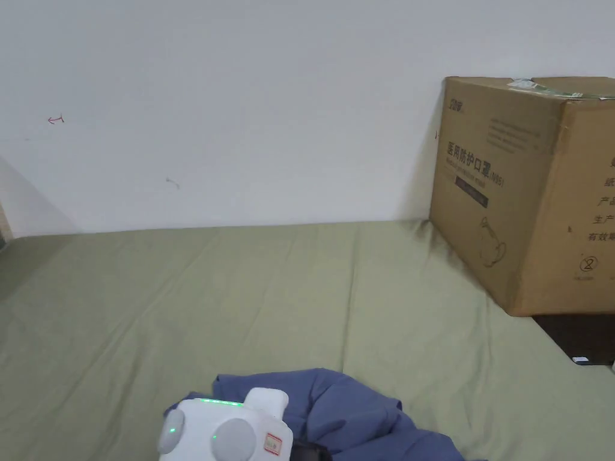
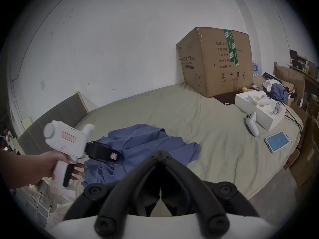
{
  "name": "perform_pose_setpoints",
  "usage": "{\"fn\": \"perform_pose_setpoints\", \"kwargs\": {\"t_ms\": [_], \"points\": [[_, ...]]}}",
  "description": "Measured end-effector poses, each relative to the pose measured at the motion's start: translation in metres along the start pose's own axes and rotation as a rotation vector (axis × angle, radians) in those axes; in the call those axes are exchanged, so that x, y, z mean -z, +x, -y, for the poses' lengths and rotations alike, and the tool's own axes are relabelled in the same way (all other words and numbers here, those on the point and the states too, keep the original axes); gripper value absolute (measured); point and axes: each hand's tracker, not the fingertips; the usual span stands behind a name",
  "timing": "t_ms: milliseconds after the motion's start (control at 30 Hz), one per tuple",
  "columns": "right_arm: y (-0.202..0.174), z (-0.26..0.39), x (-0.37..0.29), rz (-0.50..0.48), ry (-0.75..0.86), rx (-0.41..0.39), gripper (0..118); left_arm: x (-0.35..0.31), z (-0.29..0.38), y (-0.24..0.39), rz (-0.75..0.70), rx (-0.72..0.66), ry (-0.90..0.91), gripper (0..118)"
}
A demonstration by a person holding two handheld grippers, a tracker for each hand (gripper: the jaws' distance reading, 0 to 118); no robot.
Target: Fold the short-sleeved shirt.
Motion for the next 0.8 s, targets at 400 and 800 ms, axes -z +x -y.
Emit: {"fn": "perform_pose_setpoints", "kwargs": {"t_ms": [400,800], "points": [[-0.042,-0.012,-0.035,-0.054,0.323,-0.122,0,-0.185,0.129,0.006,-0.145,-0.044,0.799,0],[-0.052,0.0,-0.036,-0.039,0.317,-0.121,0,-0.198,0.16,-0.002,-0.255,-0.117,0.848,0]]}}
